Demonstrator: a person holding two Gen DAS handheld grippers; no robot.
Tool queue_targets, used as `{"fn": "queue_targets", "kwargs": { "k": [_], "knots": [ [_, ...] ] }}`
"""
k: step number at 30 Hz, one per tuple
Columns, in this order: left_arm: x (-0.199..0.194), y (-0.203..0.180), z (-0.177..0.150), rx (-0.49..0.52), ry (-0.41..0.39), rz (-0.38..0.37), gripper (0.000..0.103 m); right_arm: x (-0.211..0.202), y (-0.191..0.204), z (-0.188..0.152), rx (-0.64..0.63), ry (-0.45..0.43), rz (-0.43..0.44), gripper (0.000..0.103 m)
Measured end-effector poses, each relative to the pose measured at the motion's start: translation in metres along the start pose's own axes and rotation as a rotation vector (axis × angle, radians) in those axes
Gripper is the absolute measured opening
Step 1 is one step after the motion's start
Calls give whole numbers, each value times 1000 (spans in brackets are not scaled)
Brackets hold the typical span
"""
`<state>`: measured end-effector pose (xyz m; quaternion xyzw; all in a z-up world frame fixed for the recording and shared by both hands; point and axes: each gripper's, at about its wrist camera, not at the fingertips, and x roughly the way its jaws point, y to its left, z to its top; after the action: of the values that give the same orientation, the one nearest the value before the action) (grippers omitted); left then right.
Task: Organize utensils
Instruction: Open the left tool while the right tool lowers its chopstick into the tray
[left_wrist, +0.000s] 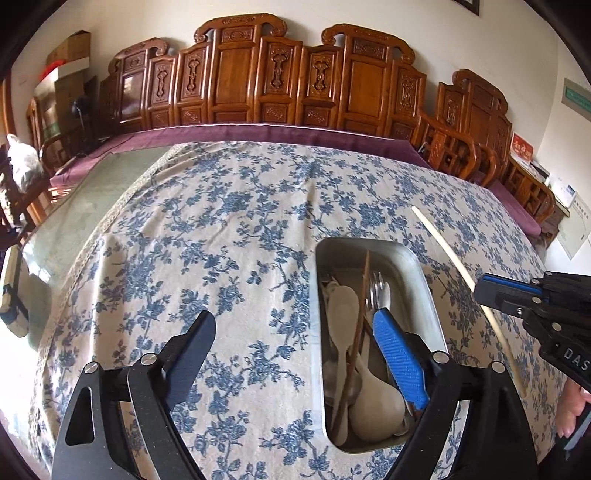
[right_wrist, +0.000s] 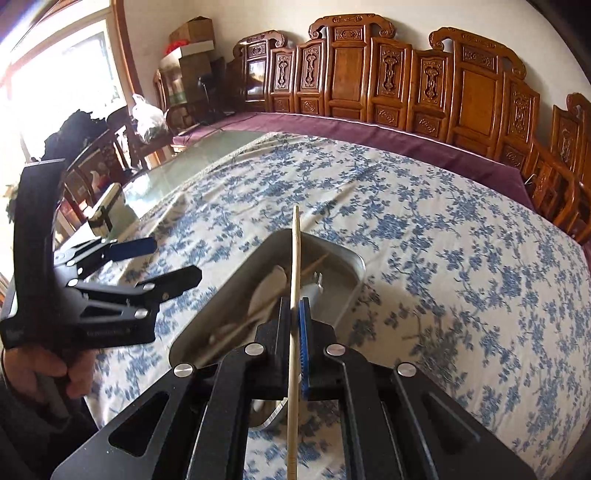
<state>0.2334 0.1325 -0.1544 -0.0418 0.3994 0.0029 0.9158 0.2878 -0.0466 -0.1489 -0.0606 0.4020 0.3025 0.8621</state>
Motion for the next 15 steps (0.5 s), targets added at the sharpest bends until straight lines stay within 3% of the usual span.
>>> {"fn": "queue_targets", "kwargs": {
  "k": [7, 15],
  "knots": [
    [-2, 17, 3, -32, -7, 25, 85, 28, 5, 13, 80, -13, 33, 5],
    [-2, 26, 4, -54, -6, 32, 85, 58, 12, 14, 95, -20, 3, 6]
  ]
}}
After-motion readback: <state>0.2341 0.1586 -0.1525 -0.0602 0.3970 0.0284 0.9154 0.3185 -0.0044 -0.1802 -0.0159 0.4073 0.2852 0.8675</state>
